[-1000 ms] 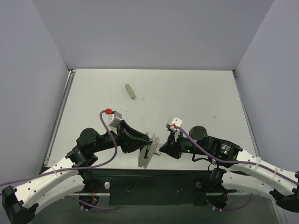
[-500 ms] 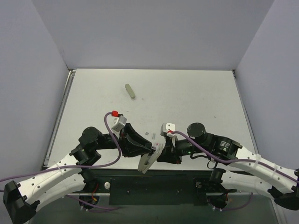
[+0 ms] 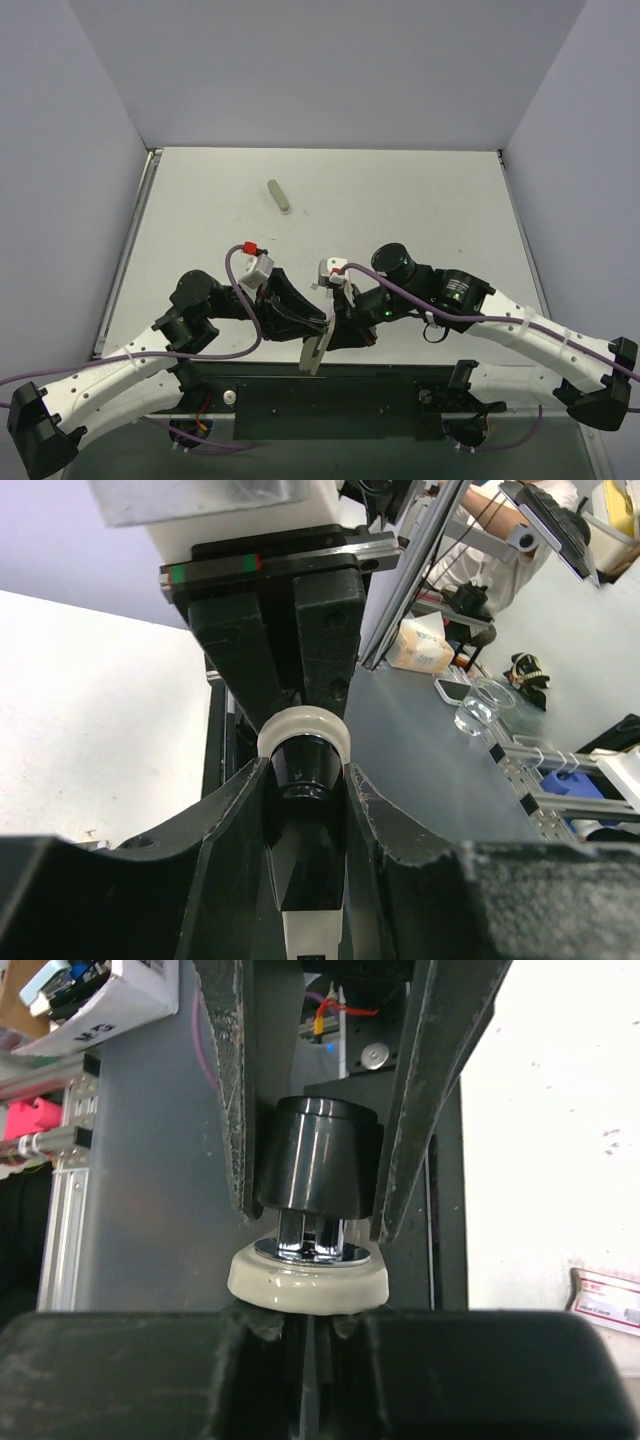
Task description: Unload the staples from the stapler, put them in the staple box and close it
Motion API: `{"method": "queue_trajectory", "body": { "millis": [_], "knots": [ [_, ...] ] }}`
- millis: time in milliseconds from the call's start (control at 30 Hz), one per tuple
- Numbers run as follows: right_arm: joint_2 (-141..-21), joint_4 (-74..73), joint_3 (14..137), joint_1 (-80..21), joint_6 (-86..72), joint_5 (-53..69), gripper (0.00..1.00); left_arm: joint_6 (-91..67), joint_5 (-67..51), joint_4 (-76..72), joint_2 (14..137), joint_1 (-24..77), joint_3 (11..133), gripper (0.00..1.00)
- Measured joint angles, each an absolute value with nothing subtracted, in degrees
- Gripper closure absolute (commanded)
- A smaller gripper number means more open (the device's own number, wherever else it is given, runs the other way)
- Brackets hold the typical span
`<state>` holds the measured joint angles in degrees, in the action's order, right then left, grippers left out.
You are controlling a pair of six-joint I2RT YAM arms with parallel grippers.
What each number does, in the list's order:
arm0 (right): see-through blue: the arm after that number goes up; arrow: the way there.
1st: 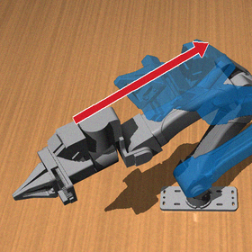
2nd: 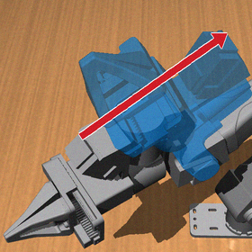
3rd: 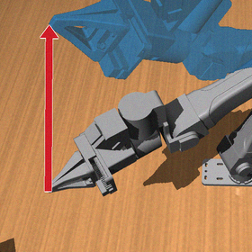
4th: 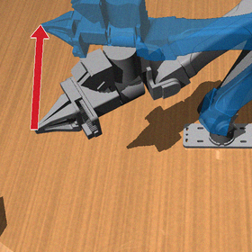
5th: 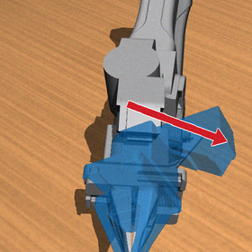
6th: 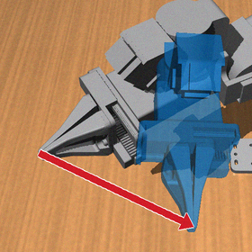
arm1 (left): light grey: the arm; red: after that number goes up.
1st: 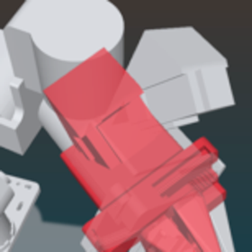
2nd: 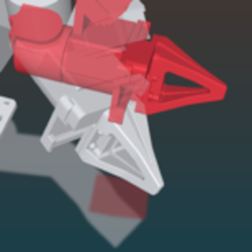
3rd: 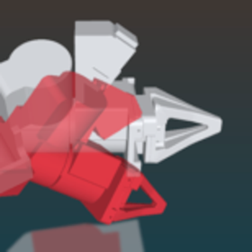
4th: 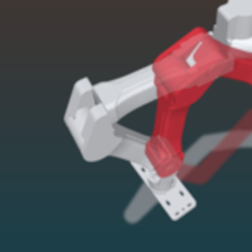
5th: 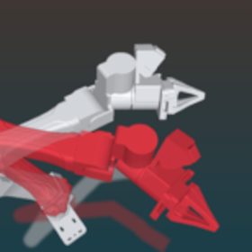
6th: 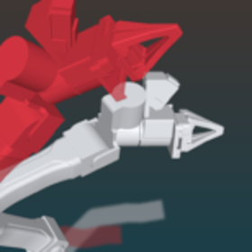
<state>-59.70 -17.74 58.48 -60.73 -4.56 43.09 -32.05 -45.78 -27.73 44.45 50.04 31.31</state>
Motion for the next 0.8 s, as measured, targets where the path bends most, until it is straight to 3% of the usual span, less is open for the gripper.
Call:
{"method": "queue_trajectory", "body": {
  "millis": [467,800],
  "knots": [
    [-67.31,-31.99,66.92,-61.23,-3.81,47.64,1.0,-28.18,-47.68,-24.88,45.95,52.84,31.35,1.0],
    [-56.53,-18.59,54.54,-58.35,-5.39,41.32,1.0,-24.1,-35.29,-18.46,42.78,55.33,31.64,1.0]
  ]
}}
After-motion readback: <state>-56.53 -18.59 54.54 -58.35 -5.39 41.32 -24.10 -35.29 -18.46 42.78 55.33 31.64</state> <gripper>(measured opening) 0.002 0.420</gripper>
